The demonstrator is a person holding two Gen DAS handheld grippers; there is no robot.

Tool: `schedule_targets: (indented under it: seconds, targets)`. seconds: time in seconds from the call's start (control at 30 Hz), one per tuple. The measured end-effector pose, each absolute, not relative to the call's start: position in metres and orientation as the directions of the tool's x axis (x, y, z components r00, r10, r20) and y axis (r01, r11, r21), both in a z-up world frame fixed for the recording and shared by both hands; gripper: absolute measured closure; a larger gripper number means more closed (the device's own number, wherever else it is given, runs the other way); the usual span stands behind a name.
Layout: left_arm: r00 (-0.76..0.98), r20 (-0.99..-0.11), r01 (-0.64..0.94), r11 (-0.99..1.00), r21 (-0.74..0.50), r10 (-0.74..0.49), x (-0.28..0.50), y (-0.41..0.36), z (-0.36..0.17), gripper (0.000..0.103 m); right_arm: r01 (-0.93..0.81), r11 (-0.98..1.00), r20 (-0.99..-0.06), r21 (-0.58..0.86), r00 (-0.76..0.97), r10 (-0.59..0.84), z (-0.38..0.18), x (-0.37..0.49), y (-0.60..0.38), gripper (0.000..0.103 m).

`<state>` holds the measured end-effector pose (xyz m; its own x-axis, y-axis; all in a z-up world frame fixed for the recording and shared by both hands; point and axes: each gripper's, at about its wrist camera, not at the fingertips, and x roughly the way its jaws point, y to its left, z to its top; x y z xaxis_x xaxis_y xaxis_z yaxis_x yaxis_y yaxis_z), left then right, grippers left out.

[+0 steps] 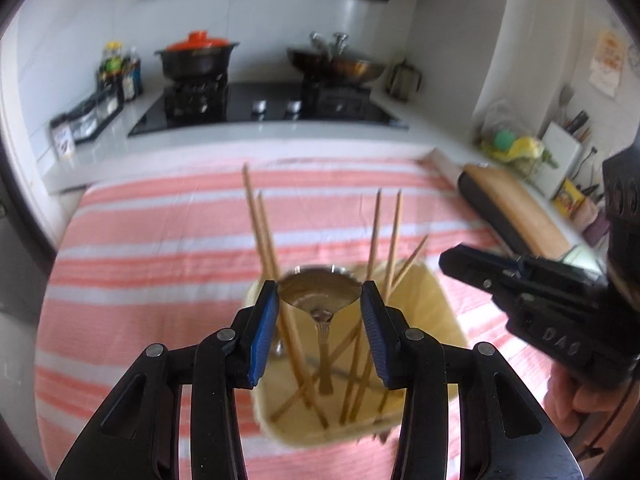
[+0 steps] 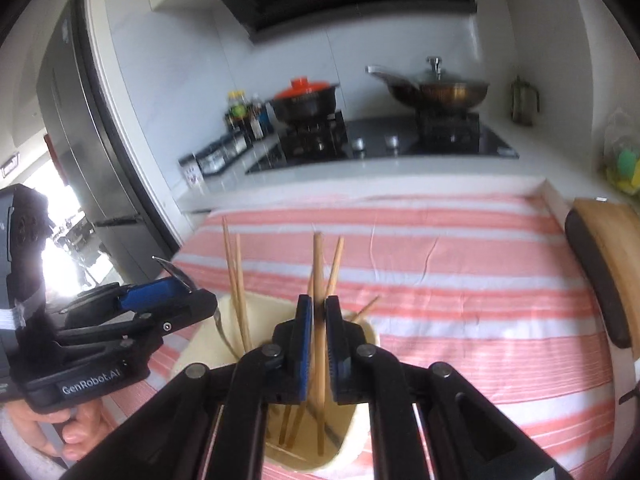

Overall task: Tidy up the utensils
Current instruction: 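Open both tools, dropping the spoon and chopstick into the cream holder, then lower the left tool and close it on the last chopstick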

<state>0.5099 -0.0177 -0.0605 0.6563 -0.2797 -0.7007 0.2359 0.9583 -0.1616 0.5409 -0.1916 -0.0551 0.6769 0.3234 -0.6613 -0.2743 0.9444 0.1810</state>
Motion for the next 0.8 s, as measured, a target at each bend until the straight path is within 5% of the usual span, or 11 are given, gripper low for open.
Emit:
schedule_targets:
  seconds: [0.1, 0.17, 0.27, 0.8]
  targets:
    - [0.678, -0.691, 0.2, 0.968, -0.152, -0.249, 0.466, -0.002, -0.059, 0.032, -0.261, 0.947, -0.669, 0.188, 0.671, 0.318, -0.049, 0.52, -0.199, 0.067]
    - [0.691, -0.683, 0.177, 0.971, -0.16, -0.238, 0.43, 0.009, -0.064, 0.02, -0.273, 0.949, -0.652, 0.158, 0.693, 0.308, -0.047, 0.494, -0.205, 0.062]
    - [0.684, -0.706, 0.141, 0.983, -0.119, -0.184, 0.386, 0.018, -0.076, 0.02, -0.277, 0.956, -0.635, 0.101, 0.722, 0.276, -0.053, 0.441, -0.217, 0.048]
    - [0.747, -0.657, 0.094, 0.995, -0.045, -0.1, 0.252, 0.03, -0.082, 0.018, -0.126, 0.984, -0.681, 0.129, 0.71, 0.18, -0.121, 0.271, -0.251, 0.048]
